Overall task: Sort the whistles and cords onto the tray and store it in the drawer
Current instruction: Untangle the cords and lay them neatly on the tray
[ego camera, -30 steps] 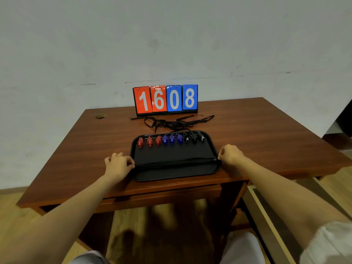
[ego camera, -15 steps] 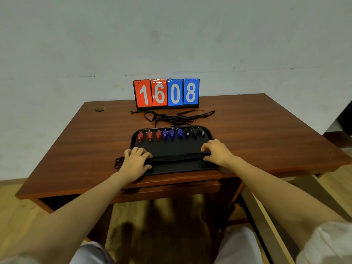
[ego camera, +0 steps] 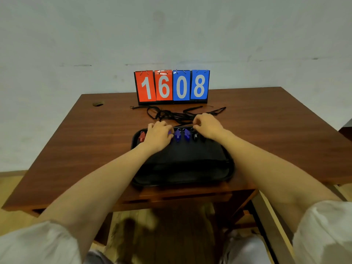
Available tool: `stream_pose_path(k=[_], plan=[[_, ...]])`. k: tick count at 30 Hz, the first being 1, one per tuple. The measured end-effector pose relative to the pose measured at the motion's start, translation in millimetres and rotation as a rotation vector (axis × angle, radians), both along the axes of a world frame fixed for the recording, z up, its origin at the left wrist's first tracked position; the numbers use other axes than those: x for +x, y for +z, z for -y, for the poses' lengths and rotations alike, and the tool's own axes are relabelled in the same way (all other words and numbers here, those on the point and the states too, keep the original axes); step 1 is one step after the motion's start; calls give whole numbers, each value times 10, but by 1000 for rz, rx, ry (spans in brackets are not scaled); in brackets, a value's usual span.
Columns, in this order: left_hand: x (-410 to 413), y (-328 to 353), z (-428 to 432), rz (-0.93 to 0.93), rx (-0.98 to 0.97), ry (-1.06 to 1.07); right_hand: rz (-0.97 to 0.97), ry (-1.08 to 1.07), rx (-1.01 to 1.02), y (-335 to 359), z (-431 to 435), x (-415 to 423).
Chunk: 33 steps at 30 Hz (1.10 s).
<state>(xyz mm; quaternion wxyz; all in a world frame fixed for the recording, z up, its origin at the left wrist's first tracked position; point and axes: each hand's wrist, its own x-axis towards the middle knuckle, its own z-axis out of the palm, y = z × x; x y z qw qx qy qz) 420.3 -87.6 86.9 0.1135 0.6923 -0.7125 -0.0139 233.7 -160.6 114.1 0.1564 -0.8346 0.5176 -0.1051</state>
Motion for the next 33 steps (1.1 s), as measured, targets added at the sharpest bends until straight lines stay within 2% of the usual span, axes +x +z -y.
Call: stream_pose_path(k=[3,7,11,16,20,24,26,30,33], plan=[[62,46,368,-44,17,15,-78,-124,3,-27,391,93],[140,-16,766,-100,92,29,-179,-181,174,-131,785,123],[220,-143,1027,-180,198,37,-83,-212,389,-218,996,119],[223,-260,1188,-260,297,24,-88,-209,499,-339,1143,168],[178,-307,1221,-244,300,7,-56,-208,485,-349,1170,200],[89,-209,1183,-338,69,3,267,-177,489,-153,1135,181],[-8,-49,1149,-418,-10,-58,342,-87,475,12,1077,171],[-175,314,1101,-576,14,-116,330,77,277,370,924,199],[-165,537,1019,-653,-33,-83,334,93,122,643,819,194]])
